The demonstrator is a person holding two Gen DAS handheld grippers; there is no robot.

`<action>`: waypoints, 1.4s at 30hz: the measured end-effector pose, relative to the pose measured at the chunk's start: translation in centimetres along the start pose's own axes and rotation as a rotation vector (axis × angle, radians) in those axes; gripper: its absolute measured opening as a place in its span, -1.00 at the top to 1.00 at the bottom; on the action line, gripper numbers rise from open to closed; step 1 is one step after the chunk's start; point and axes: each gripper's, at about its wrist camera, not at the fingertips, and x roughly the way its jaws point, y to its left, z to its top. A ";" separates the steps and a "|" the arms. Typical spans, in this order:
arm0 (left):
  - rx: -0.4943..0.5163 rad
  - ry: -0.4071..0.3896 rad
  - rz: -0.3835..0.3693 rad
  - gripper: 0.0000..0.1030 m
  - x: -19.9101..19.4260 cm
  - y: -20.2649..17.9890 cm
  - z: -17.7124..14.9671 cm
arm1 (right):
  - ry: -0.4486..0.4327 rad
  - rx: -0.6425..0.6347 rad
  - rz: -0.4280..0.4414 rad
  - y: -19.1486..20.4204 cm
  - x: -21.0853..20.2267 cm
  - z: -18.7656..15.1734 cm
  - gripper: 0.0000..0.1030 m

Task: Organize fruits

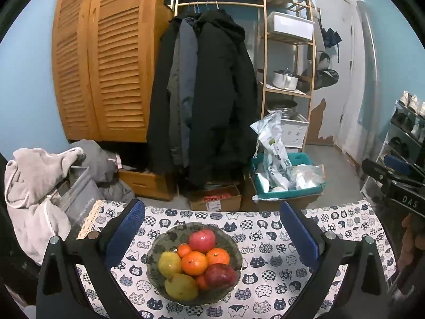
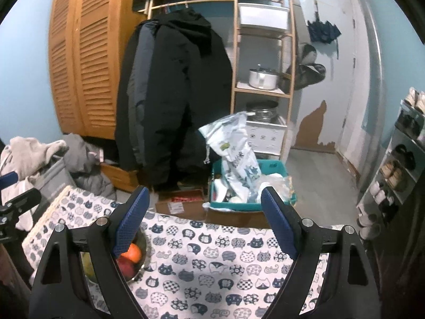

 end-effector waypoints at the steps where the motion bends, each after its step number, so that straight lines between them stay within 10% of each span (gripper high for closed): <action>1: 0.003 -0.001 0.000 -0.99 0.0 -0.1 0.0 | 0.000 0.003 -0.003 -0.2 0.0 0.0 -0.64; 42: -0.019 -0.006 0.021 -0.99 -0.4 0.6 0.1 | -0.003 -0.041 0.009 1.0 0.0 -0.1 -0.64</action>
